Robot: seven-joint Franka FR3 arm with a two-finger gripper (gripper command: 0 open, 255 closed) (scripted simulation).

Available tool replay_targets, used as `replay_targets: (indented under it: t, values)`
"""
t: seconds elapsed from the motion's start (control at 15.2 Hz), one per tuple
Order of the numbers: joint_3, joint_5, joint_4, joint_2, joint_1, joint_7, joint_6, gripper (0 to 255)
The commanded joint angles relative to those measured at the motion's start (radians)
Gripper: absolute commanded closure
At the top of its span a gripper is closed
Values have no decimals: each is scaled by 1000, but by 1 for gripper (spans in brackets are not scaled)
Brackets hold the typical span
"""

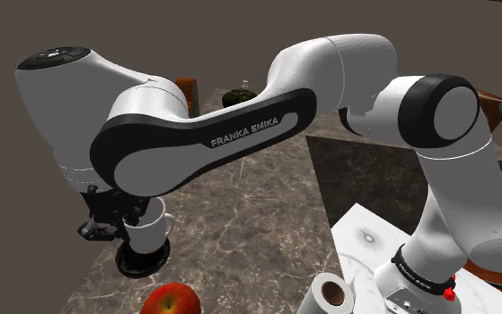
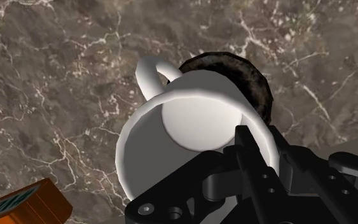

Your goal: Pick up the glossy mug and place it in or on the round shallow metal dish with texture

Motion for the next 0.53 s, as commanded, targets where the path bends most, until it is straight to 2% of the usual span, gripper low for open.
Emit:
replay_targets:
  t: [0.0,0.4,0.46]
  values:
    - [-1,-2,-9,2,-1,3,11,255]
    - [-1,-2,-9,2,-1,3,11,255]
    - [-1,-2,-9,2,-1,3,11,0]
